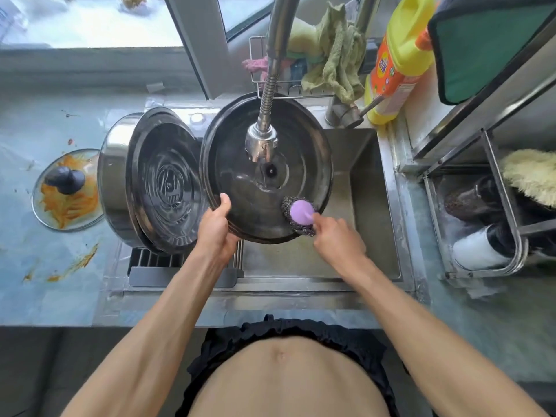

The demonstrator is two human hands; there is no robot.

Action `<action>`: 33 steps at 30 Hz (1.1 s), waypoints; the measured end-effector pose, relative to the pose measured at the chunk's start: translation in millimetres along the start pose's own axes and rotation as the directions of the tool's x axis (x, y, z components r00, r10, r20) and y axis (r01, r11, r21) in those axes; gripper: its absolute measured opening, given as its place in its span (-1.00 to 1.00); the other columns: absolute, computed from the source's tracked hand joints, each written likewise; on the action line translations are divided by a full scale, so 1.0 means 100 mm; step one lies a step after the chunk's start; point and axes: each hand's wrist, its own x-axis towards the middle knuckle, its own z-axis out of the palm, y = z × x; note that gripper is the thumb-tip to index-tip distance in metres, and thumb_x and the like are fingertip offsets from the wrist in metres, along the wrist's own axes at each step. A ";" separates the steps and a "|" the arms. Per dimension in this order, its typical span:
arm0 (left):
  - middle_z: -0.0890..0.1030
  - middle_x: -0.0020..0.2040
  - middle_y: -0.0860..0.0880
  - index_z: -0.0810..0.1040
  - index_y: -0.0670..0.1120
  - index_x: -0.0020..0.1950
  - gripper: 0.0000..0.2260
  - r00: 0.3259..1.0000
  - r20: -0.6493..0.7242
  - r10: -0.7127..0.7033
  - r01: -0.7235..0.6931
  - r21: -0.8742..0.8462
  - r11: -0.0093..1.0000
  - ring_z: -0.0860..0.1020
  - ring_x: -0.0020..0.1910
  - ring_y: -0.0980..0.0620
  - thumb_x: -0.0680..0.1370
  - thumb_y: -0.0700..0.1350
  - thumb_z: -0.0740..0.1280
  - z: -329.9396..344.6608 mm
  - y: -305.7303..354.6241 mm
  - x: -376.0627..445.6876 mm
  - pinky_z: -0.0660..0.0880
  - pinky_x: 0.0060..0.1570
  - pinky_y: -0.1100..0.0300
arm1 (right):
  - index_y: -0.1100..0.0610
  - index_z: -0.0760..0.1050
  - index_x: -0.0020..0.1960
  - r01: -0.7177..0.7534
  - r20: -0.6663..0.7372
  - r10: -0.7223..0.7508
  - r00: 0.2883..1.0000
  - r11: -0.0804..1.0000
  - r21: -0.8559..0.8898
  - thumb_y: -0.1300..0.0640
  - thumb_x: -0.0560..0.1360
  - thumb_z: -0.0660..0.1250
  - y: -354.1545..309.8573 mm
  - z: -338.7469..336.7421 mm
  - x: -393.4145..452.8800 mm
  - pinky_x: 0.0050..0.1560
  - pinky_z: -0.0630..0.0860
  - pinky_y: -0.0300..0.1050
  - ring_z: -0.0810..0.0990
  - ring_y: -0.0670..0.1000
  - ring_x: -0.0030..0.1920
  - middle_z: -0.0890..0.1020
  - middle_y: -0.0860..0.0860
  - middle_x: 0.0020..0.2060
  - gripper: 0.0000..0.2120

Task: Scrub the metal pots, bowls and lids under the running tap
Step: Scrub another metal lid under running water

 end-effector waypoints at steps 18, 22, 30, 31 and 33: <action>0.67 0.21 -0.24 0.50 -0.25 0.38 -0.58 0.998 -0.012 -0.061 0.061 0.065 0.996 0.67 0.17 -0.22 0.72 0.05 0.20 -0.04 0.03 -0.07 0.60 0.13 -0.22 | -0.14 0.46 0.34 0.129 -0.029 -0.126 0.992 0.976 0.176 0.11 0.63 0.15 -0.20 0.12 -0.15 -0.21 0.53 0.04 0.60 0.25 -0.12 0.66 0.16 -0.12 -0.66; 0.69 0.21 -0.18 0.49 -0.18 0.41 -0.57 0.998 0.056 -0.009 -0.001 0.168 0.986 0.68 0.17 -0.17 0.72 0.10 0.16 -0.05 0.01 -0.08 0.62 0.09 -0.19 | -0.06 0.47 0.35 0.130 0.061 -0.132 0.989 0.991 0.045 0.11 0.63 0.14 -0.01 0.06 -0.15 -0.15 0.50 0.01 0.62 0.26 -0.04 0.67 0.18 -0.03 -0.67; 0.73 -0.07 -0.20 0.62 -0.24 0.19 -0.61 0.983 0.178 0.043 -0.109 0.383 0.917 0.70 -0.18 -0.12 0.67 0.08 0.26 -0.02 -0.18 -0.20 0.63 -0.31 0.11 | -0.07 0.45 0.35 0.390 -0.131 -0.374 0.918 0.909 0.144 0.10 0.62 0.13 -0.68 -0.21 0.21 -0.09 0.56 0.18 0.62 0.31 -0.03 0.67 0.21 -0.03 -0.66; 0.73 -0.02 -0.20 0.62 -0.22 0.19 -0.72 0.981 0.183 0.060 -0.126 0.371 0.920 0.71 -0.11 -0.15 0.68 -0.02 0.29 -0.03 -0.20 -0.21 0.65 -0.25 0.07 | -0.06 0.45 0.36 0.377 -0.115 -0.365 0.924 0.920 0.110 0.12 0.61 0.13 -0.71 -0.26 0.33 -0.07 0.55 0.16 0.61 0.32 0.00 0.66 0.22 0.01 -0.65; 0.73 0.03 -0.21 0.64 -0.20 0.16 -0.83 0.978 0.190 0.089 -0.155 0.367 0.917 0.71 -0.03 -0.17 0.68 -0.16 0.30 -0.06 -0.17 -0.21 0.67 -0.12 0.03 | -0.06 0.44 0.35 0.326 -0.095 -0.321 0.942 0.944 0.040 0.20 0.56 0.14 -0.76 -0.36 0.57 -0.10 0.51 0.07 0.61 0.31 0.01 0.64 0.23 0.04 -0.60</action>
